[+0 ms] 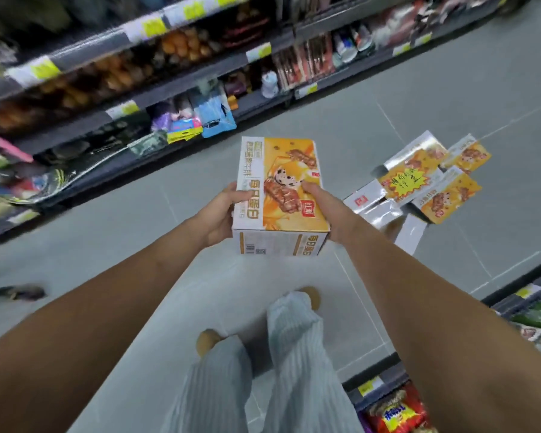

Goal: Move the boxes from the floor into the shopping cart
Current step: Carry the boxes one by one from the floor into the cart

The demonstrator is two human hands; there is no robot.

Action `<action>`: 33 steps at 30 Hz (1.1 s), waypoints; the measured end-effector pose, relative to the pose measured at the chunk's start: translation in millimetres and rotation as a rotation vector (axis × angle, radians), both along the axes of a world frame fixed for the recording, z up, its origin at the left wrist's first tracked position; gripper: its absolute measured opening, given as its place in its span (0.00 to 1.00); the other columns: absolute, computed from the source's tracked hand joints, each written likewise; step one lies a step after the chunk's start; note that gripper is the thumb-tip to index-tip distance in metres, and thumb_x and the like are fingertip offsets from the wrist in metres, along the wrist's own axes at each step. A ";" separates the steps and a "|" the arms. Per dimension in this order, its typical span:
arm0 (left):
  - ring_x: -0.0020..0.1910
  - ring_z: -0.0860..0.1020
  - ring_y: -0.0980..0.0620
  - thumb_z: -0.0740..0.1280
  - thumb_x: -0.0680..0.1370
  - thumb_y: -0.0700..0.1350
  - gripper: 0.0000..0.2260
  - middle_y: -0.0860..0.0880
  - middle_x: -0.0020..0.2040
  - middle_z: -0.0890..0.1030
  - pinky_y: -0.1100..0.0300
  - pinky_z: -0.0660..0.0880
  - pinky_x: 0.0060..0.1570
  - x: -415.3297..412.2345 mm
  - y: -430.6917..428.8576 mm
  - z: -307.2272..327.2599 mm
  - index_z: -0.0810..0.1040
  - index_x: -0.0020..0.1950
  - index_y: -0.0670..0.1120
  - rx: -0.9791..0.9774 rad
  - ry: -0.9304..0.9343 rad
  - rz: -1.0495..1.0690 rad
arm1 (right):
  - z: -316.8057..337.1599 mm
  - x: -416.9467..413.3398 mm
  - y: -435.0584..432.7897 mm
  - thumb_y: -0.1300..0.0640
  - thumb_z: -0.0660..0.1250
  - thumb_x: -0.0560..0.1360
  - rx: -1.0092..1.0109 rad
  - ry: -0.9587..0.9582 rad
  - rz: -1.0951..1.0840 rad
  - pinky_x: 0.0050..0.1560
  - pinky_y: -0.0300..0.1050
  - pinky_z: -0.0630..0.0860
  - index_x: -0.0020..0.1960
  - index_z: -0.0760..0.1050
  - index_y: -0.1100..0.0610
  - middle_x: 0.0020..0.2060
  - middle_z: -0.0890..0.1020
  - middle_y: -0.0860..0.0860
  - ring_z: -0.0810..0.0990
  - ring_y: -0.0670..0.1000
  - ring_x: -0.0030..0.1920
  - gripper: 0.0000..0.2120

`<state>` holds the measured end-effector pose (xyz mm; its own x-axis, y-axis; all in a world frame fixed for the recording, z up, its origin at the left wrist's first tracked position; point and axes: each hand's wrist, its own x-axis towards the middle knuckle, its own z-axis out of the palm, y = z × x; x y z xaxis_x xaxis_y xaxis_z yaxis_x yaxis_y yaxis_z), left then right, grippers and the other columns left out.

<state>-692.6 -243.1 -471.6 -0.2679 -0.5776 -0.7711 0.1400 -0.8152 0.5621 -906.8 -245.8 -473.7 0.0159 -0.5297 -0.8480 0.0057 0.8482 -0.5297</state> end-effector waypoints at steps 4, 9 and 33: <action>0.41 0.83 0.51 0.65 0.74 0.42 0.14 0.48 0.48 0.84 0.54 0.80 0.45 102.9 45.5 29.6 0.74 0.59 0.53 -0.060 -0.037 0.175 | 24.0 108.5 13.7 0.43 0.67 0.75 -0.087 0.049 0.152 0.51 0.49 0.81 0.60 0.77 0.57 0.43 0.85 0.54 0.85 0.53 0.42 0.21; 0.41 0.82 0.52 0.63 0.78 0.44 0.07 0.49 0.47 0.83 0.59 0.77 0.43 220.7 111.2 72.3 0.75 0.54 0.51 -0.083 -0.109 0.341 | 57.4 237.3 43.0 0.42 0.67 0.74 -0.155 0.022 0.303 0.53 0.51 0.81 0.63 0.76 0.55 0.47 0.86 0.54 0.86 0.54 0.45 0.22; 0.34 0.81 0.52 0.63 0.80 0.49 0.08 0.49 0.34 0.84 0.58 0.78 0.41 605.6 350.8 174.0 0.77 0.48 0.45 -0.125 -0.251 1.225 | 155.1 747.7 163.0 0.40 0.68 0.71 -0.304 -0.142 1.165 0.60 0.56 0.77 0.54 0.79 0.52 0.47 0.86 0.55 0.85 0.56 0.47 0.19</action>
